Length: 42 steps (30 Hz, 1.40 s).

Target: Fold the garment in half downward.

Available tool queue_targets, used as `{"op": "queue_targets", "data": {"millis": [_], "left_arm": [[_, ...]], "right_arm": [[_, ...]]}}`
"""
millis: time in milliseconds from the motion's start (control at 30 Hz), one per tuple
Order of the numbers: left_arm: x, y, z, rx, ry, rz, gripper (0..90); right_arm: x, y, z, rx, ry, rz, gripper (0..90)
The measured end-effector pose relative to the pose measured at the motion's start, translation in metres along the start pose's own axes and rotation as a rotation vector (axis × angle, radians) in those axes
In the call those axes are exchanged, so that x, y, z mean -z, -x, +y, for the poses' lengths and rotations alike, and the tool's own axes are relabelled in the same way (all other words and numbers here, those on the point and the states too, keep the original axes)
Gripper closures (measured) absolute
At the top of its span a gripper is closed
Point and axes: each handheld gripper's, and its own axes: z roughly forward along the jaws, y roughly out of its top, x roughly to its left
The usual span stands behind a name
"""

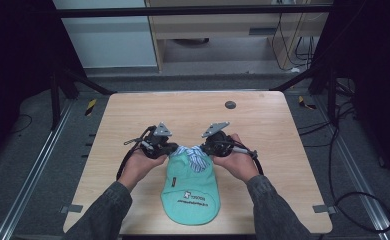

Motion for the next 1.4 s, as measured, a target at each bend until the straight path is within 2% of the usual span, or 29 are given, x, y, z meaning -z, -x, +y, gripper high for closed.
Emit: {"op": "queue_targets", "data": {"millis": [200,367,667,1033,1400], "left_arm": [[0.0,0.0,0.003,0.0,0.006,0.004,86.4],[0.002,-0.001,0.007,-0.005,0.01,0.005,86.4],[0.01,-0.006,0.019,-0.009,0.033,0.008,86.5],[0.017,-0.011,0.024,-0.008,0.051,0.005,86.5],[0.023,-0.013,0.037,-0.025,0.055,0.019,86.5]], "right_arm": [[0.004,0.0,0.003,0.024,0.004,0.001,85.2],[0.006,0.003,0.005,0.027,-0.002,-0.003,85.2],[0.015,0.009,0.017,0.04,0.012,-0.017,85.2],[0.019,0.011,0.027,0.067,0.012,-0.029,85.3],[0.023,0.015,0.032,0.067,0.028,-0.036,85.3]]}}
